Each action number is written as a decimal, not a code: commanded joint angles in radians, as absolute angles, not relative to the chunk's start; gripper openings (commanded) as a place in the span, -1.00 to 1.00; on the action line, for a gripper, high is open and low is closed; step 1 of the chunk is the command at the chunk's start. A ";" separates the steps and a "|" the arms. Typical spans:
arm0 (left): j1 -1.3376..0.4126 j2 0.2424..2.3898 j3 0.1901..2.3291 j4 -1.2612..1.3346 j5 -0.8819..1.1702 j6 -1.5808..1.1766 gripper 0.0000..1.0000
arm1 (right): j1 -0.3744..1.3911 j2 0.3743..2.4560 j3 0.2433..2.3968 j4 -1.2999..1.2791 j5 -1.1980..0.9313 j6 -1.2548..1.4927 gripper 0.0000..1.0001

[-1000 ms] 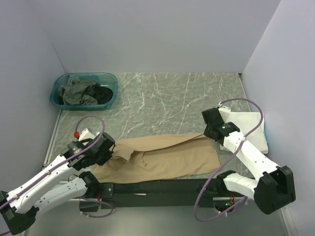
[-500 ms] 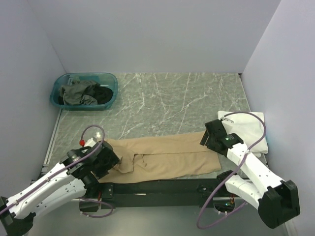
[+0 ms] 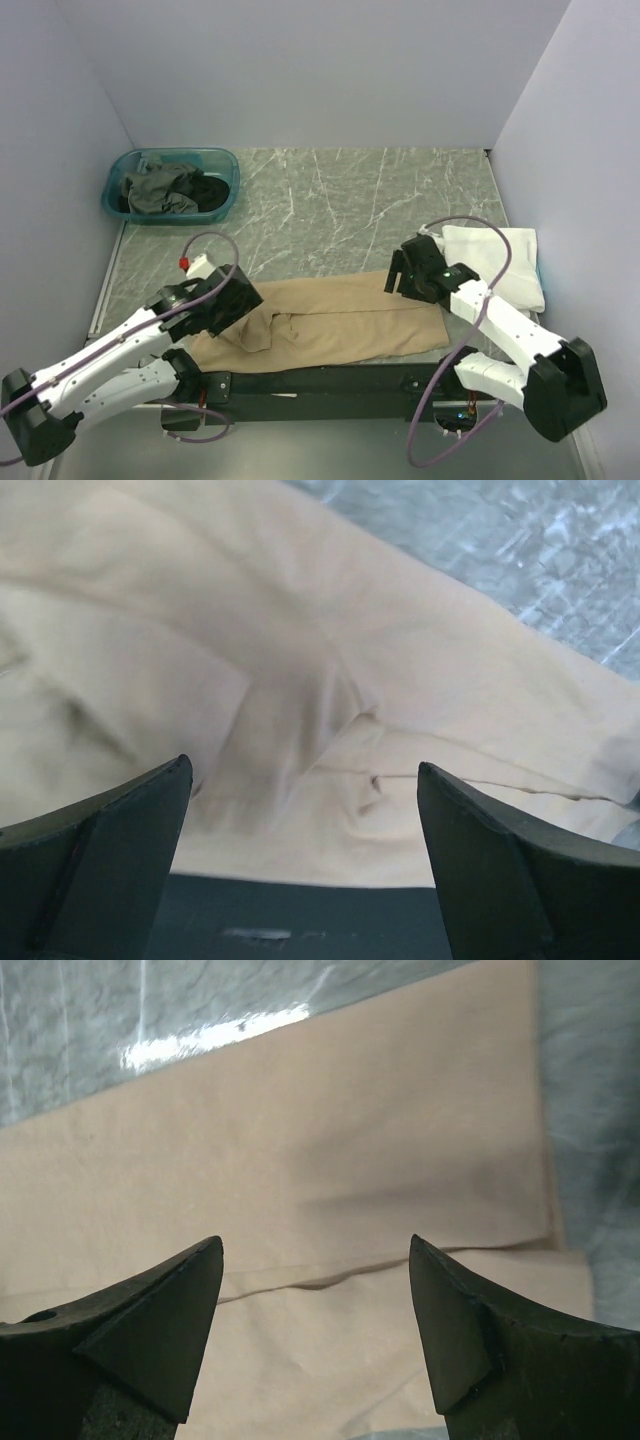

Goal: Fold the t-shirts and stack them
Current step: Fold the tshirt

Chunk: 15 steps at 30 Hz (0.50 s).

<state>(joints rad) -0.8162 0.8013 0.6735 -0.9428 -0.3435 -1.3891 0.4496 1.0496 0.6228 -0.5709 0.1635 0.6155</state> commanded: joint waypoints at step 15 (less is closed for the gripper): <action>-0.816 1.197 0.663 -0.869 -0.316 -1.322 0.99 | 0.517 1.324 0.623 -0.371 0.152 0.681 0.64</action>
<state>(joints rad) -0.8162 1.2087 0.6807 -0.7460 -0.2825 -1.2781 0.5312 1.3174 0.6277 -0.4091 0.1230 0.6579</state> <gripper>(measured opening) 0.995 0.817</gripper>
